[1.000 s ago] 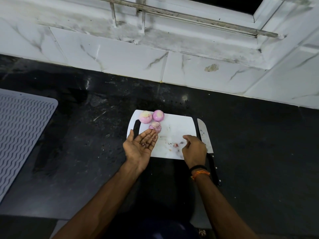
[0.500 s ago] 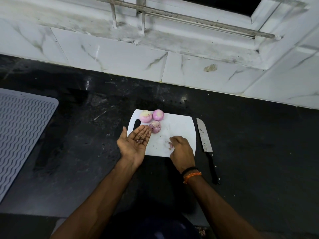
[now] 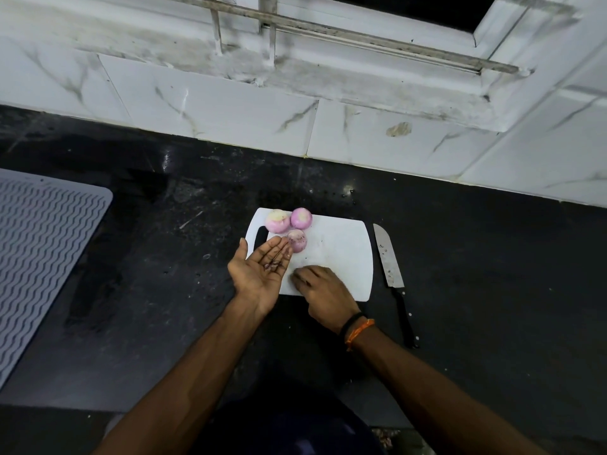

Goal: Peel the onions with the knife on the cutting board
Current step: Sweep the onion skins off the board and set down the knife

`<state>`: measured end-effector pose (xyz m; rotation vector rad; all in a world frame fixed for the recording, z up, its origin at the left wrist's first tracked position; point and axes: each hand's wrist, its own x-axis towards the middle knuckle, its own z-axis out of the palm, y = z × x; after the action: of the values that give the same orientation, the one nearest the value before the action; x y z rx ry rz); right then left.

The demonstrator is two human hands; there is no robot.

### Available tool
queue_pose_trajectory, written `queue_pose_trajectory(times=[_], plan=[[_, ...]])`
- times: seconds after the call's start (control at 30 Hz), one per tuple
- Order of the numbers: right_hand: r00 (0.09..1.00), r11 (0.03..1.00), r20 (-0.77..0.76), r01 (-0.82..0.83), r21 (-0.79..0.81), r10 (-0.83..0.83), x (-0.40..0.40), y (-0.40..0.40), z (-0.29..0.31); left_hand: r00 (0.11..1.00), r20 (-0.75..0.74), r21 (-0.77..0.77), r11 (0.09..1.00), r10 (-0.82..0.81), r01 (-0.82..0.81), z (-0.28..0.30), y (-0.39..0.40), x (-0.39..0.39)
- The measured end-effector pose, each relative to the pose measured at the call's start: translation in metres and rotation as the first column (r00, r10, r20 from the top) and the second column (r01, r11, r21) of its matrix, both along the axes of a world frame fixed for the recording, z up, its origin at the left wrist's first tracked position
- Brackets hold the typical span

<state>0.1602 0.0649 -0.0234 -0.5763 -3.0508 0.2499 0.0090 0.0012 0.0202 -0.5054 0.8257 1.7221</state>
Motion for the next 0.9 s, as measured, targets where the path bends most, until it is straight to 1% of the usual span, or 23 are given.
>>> queue_pose_trajectory(times=[0.1,0.17,0.2,0.27,0.33,0.37,0.43,0.5,0.57,0.67,0.77,0.9], plan=[[0.997,0.997,0.000,0.071,0.016,-0.071,0.024,0.007,0.001,1.000,-0.009,-0.003,1.000,-0.015,0.015,0.002,0.001,0.004],[0.981,0.982,-0.055,0.187,0.006,-0.186,0.036,0.009,0.003,0.999,-0.015,-0.002,1.000,-0.028,0.028,0.003,0.001,0.007],[0.958,0.961,-0.081,0.276,-0.010,-0.276,0.038,0.011,0.004,0.999,-0.015,0.001,0.999,-0.034,0.034,0.003,0.001,0.008],[0.889,0.893,-0.076,0.449,-0.042,-0.451,0.040,0.014,0.006,0.999,-0.015,0.006,0.999,-0.048,0.048,0.003,0.000,0.011],[0.828,0.828,-0.030,0.556,-0.073,-0.559,0.037,0.016,0.009,0.998,-0.017,0.005,0.998,-0.057,0.057,0.002,0.000,0.013],[0.811,0.809,-0.003,0.583,-0.080,-0.585,0.034,0.015,0.009,0.998,-0.017,0.003,0.998,-0.059,0.060,0.002,0.000,0.014],[0.815,0.810,0.031,0.579,-0.093,-0.579,0.027,0.007,0.010,0.998,-0.013,0.001,0.998,-0.068,0.068,0.002,-0.001,0.015],[0.836,0.829,0.046,0.549,-0.106,-0.548,0.019,-0.002,0.008,0.997,-0.018,0.000,0.997,-0.074,0.074,0.002,-0.002,0.015],[0.837,0.830,0.052,0.548,-0.107,-0.545,0.013,-0.008,0.007,0.997,-0.024,0.002,0.997,-0.079,0.079,0.001,-0.002,0.014],[0.834,0.831,0.039,0.552,-0.070,-0.551,0.007,-0.013,0.008,0.997,-0.026,0.003,0.997,-0.078,0.079,-0.001,-0.003,0.013],[0.847,0.848,0.076,0.530,-0.028,-0.527,0.004,-0.016,0.008,0.996,-0.013,0.001,0.996,-0.084,0.084,-0.003,-0.001,0.014],[0.840,0.841,0.073,0.541,-0.020,-0.538,-0.002,-0.014,0.005,0.995,-0.020,-0.007,0.995,-0.099,0.099,-0.005,0.000,0.016]])
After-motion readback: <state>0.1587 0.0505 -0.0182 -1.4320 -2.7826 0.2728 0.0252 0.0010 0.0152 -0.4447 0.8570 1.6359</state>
